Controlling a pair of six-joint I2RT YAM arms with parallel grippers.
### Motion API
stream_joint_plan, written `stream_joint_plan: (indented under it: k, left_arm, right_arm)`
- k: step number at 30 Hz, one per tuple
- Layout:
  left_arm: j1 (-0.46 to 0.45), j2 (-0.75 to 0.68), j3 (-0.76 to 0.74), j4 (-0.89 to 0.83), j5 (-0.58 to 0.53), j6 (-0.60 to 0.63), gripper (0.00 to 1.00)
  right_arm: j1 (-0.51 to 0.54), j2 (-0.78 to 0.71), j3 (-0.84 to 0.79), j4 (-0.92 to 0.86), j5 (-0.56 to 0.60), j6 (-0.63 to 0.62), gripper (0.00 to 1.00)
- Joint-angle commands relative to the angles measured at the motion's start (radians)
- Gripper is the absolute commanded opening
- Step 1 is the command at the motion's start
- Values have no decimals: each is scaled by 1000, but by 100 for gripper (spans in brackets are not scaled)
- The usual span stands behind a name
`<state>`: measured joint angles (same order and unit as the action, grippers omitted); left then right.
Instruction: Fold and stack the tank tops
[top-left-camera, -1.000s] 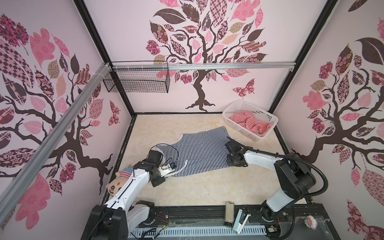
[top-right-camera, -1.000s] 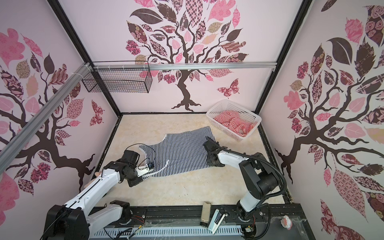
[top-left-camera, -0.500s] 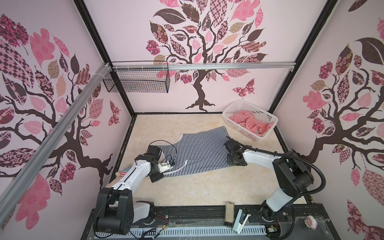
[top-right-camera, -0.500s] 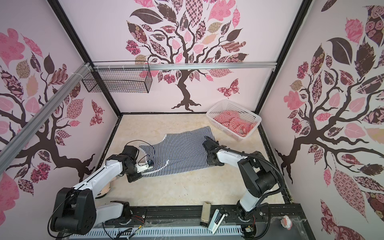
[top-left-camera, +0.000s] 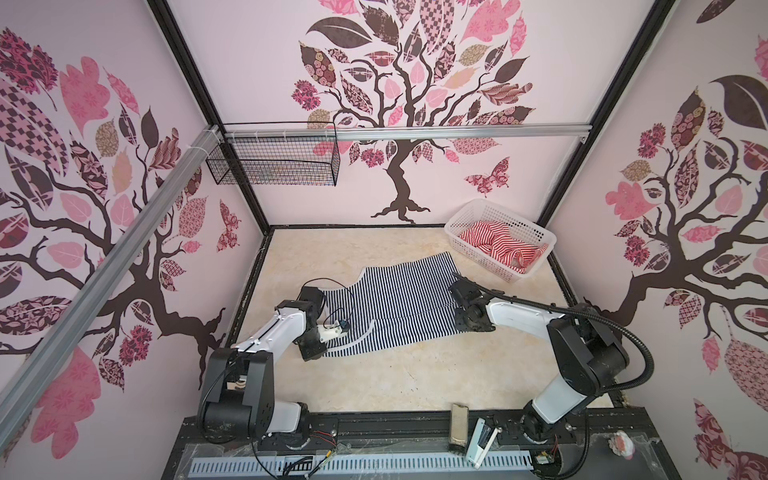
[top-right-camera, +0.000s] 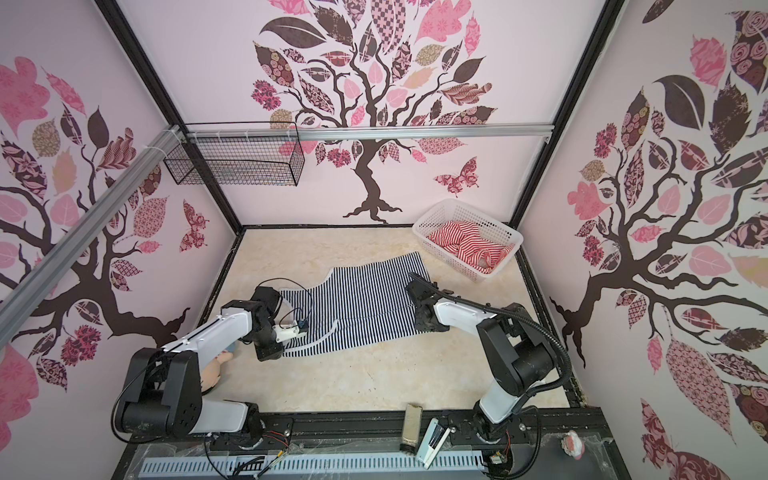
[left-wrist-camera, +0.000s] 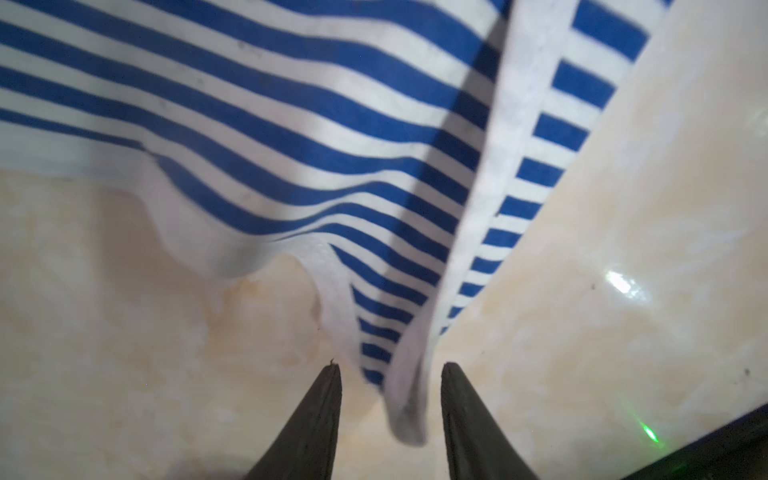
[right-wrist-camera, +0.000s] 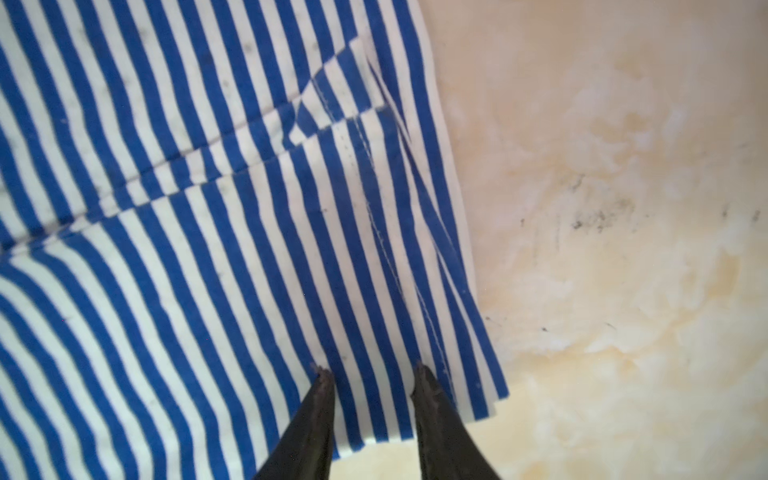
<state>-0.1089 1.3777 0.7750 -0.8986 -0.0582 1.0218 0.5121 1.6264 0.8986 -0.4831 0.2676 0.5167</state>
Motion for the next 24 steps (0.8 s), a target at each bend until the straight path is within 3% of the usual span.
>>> stream_joint_plan:
  k: [1, 6, 12, 18, 24]
  left_arm:
    - [7, -75, 72, -74, 68, -24, 47]
    - [6, -106, 132, -115, 168, -76, 49]
    - [-12, -19, 161, 8, 202, -212, 50]
    - [-28, 126, 160, 102, 98, -278, 50]
    - [-28, 173, 117, 164, -5, -293, 49]
  right_arm:
    - [29, -82, 42, -53, -18, 0, 37]
    - [107, -83, 125, -80, -35, 12, 37]
    - [161, -4, 218, -28, -156, 41, 37]
    - [201, 97, 305, 55, -291, 67, 37]
    - [230, 179, 362, 76, -309, 83, 37]
